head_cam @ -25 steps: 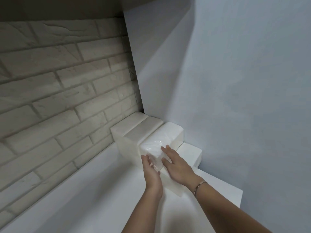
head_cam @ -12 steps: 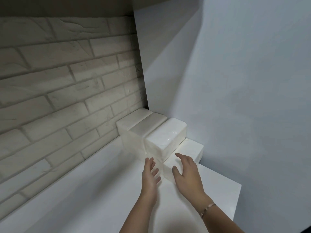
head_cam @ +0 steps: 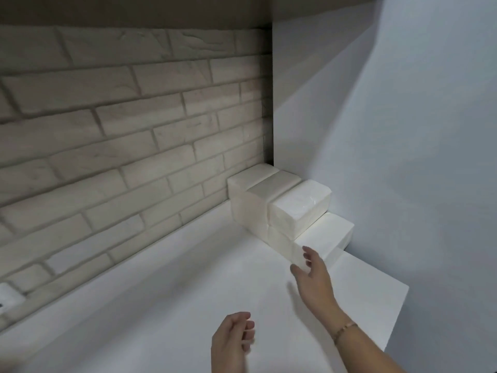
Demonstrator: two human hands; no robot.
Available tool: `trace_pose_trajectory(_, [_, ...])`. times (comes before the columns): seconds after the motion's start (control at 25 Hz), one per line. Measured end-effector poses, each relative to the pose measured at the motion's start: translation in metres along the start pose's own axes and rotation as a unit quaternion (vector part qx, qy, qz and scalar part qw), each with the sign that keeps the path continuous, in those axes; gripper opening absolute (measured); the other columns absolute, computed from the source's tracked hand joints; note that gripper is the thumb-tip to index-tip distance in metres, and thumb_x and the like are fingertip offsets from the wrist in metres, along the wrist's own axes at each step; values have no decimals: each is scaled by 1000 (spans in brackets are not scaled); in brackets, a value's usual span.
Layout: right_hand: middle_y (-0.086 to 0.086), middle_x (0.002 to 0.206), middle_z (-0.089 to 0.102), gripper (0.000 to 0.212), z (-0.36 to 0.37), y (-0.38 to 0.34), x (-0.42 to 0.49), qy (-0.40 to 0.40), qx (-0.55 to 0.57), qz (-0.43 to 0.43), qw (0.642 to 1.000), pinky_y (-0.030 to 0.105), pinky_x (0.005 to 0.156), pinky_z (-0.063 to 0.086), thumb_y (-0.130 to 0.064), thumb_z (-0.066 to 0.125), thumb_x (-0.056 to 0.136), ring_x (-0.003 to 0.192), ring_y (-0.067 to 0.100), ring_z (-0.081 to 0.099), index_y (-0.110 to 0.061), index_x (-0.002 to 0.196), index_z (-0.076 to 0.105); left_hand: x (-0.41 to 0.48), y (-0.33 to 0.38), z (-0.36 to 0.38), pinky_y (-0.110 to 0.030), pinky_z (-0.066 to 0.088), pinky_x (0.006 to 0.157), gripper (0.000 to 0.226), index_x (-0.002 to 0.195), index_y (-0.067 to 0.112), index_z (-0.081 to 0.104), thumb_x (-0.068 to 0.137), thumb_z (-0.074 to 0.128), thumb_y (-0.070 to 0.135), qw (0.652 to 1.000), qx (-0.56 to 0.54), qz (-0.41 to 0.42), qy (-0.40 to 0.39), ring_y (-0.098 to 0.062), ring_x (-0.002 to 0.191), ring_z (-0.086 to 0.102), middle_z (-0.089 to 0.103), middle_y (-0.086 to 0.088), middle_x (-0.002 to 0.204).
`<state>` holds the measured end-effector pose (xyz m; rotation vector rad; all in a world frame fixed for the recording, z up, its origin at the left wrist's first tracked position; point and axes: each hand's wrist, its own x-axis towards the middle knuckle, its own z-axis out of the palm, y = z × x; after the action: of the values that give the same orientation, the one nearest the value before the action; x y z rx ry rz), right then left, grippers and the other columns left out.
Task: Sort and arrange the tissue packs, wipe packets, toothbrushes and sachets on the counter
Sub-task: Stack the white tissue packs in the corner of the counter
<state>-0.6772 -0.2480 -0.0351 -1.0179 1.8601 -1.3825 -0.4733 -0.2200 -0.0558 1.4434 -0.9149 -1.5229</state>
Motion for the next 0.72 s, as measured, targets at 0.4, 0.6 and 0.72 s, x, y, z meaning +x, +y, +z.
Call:
trace_pose_trajectory(0.4, [-11,103,60,25,-3,-28,128,-42,148,168,974,27,67,38,-46,42,104,79,7,49,-29,99,59,-48,13,-133,-32,45,63,21,89,6,75,99,57,5,992,46,77,84,-21,66,63,75,-17,86])
trace_pose_trajectory(0.6, [0,115,52,25,0,-26,120,22,164,161,973,31,75,44,-34,47,104,90,17,50,-16,120,55,-50,20,-145,-22,49,59,17,96,6,74,100,57,8,991,45,84,92,-18,71,65,75,-14,92])
trace_pose_trajectory(0.72, [1,119,52,40,6,-23,98,48,141,112,983,37,81,52,-26,52,101,103,23,51,-11,139,53,-53,23,-143,-25,48,64,17,98,8,74,100,57,11,991,35,86,96,-12,69,66,75,-10,92])
